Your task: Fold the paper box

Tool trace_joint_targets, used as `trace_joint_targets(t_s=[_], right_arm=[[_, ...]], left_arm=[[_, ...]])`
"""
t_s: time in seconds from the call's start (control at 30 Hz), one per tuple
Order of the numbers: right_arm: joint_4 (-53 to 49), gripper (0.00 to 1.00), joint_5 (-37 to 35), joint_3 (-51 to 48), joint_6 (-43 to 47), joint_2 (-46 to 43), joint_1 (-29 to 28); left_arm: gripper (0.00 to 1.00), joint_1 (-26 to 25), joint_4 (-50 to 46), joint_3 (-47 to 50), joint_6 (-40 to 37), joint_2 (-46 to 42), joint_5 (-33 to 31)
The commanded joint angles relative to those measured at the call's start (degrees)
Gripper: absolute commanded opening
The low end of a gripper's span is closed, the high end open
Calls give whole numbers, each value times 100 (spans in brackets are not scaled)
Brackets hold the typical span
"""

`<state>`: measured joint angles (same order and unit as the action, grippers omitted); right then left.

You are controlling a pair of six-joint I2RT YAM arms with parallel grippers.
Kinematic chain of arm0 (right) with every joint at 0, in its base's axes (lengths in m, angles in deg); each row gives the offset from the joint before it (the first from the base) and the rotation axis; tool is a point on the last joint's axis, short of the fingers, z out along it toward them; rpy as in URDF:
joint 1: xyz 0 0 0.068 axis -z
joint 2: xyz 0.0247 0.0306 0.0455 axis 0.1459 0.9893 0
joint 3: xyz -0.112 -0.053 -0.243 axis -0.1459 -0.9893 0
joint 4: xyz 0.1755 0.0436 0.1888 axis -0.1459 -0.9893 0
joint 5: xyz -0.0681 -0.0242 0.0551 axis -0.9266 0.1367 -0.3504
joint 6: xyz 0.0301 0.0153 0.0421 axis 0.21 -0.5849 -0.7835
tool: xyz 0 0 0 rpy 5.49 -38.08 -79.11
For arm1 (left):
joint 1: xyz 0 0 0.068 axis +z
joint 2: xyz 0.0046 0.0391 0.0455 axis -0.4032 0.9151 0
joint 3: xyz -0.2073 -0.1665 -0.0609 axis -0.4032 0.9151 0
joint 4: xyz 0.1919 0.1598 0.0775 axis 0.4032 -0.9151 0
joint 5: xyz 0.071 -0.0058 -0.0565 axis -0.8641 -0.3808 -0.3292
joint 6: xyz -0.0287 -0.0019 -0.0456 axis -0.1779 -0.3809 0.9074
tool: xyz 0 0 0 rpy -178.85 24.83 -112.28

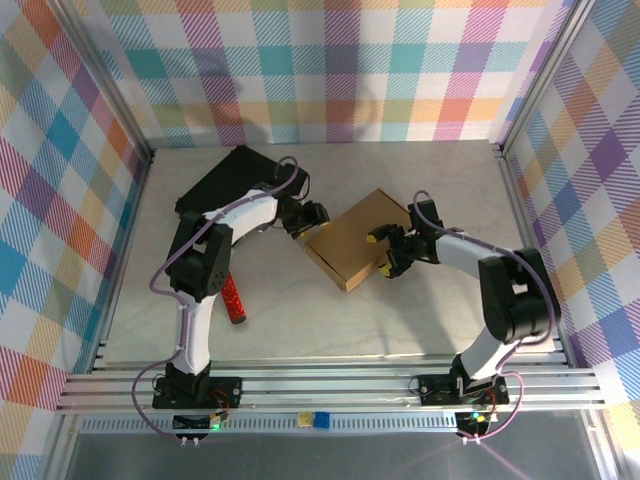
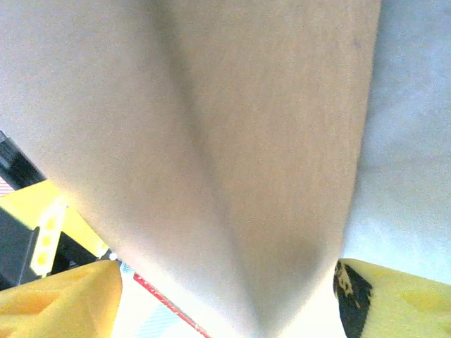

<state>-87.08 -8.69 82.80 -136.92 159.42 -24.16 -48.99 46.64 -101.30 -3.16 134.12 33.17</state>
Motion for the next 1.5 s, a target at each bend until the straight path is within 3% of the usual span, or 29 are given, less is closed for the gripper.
trace_joint_targets(t_s=[0.0,0.07,0.1,0.23,0.37,0.43,0.47,0.53,0.57,0.63,0.7,0.77,0.83,1.03,1.2,1.37,1.47], right_arm=[[-1649,82,-891,506,644,-677,131],[-2392,86,-1349,732,1007,-1145,360],[-2617,100,-1500,821,1212,-1380,486],[-3056,99,-2126,1181,2536,-2609,1016],[-3163,99,-3230,1237,3601,-3629,1040],[-3304,99,-4063,998,3449,-3868,1032],[-3173,99,-4477,697,3390,-3976,1032],[-2016,99,-4591,-259,4566,-4304,1030],[-1641,99,-4838,-682,4763,-4458,1024],[-882,99,-5099,-1371,5276,-4650,1021],[-99,99,-5116,-1932,5932,-4576,1028],[710,99,-4878,-2347,6469,-4302,1028],[1362,99,-4670,-2667,6682,-3952,1032],[3106,99,-3986,-3031,7133,-2829,1127],[4509,99,-3089,-2908,7344,-1910,1375],[5182,99,-2524,-2574,7299,-1016,1556],[5999,99,-2493,-2876,7279,-657,1554]], left_arm=[[100,201,-402,-283,-168,-893,-513],[100,302,-550,-329,-271,-1329,-872],[100,344,-558,-286,-345,-1585,-1042],[100,463,129,684,-903,-3220,-1503],[100,465,575,2020,-1431,-4973,-2310],[100,441,254,2444,-1510,-5454,-3203],[100,375,-119,2589,-1376,-5598,-4073],[100,137,-778,2870,-1235,-5776,-5882],[100,146,-859,3078,-1546,-5870,-6102],[100,166,-316,3652,-2992,-6049,-5940],[100,228,-46,4062,-3409,-6061,-6171],[100,570,390,4478,-3636,-6002,-5432],[100,833,923,4890,-3557,-5930,-4826],[100,1496,2915,5601,-3422,-5183,-4078],[100,1704,4787,6039,-3855,-4330,-3922],[100,2002,6449,6441,-3777,-3659,-3095],[100,2011,7590,6858,-3899,-3186,-2724]])
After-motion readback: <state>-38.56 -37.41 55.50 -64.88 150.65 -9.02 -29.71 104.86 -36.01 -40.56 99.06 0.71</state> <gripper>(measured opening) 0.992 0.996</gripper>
